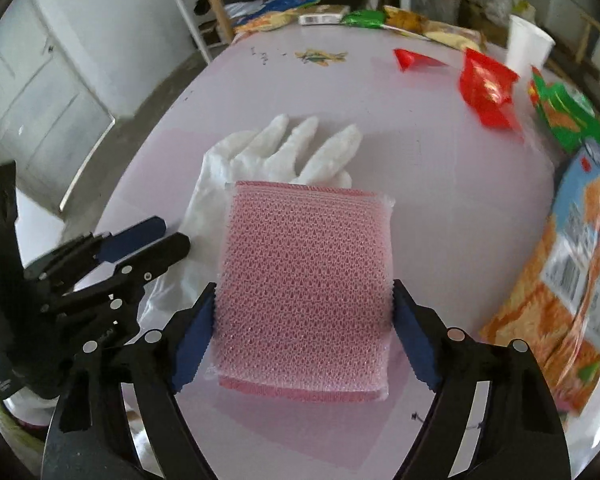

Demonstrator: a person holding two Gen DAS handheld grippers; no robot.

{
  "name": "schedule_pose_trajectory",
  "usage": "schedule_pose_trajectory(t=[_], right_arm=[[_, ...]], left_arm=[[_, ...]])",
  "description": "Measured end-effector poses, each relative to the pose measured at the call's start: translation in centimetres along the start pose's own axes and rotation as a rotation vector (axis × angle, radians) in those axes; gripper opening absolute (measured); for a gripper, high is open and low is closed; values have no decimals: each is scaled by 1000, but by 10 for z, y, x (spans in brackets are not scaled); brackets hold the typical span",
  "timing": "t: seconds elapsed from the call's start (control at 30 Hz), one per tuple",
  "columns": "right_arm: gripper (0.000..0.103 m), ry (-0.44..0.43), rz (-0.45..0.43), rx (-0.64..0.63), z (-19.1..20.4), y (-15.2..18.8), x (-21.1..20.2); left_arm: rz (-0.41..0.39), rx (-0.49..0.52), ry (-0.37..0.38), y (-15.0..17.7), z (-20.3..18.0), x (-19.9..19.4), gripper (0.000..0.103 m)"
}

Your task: Collect trash

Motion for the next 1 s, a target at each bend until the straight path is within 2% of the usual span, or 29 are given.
schedule_pose_trajectory(t=[0.2,0.3,0.37,0.47,0.53,0.6,0.63,0.77,1.0], right_arm=[[77,-16,-44,86,-26,8,-27],[77,-7,-38,98,-36,25,-37],[77,-3,-36,96,-39,38,-42],[77,13,-16,106,-45,55,-41],[77,19,-2,119,-51,60,-37],[77,8,13,140,-53,65,-32],[77,7,18,146,-53,66,-31],[77,8,22,164,-55,70,-30],[79,17,23,174,-59,73,-24]], left_arm=[[-5,7,3,0,2,-1,33],[-3,-7,18,-2,3,-3,33],[-51,-36,53,-10,1,-14,34],[-97,-12,78,-23,-9,-23,49],[-68,26,88,-26,-19,-19,66],[0,62,81,-23,-29,-6,81],[44,87,71,-19,-34,4,84],[149,140,-12,-5,-36,30,85],[137,125,-70,-7,-30,36,83]])
Point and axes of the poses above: each gripper's, at about its wrist camera, not at the fingertips, and x roughly the way its jaws point, z to its left, y to its underside, the point moved 9 cm from there along x, roughly the way its jaws point, and after that the axes turned 15 degrees about y, right-handed, at the moved point
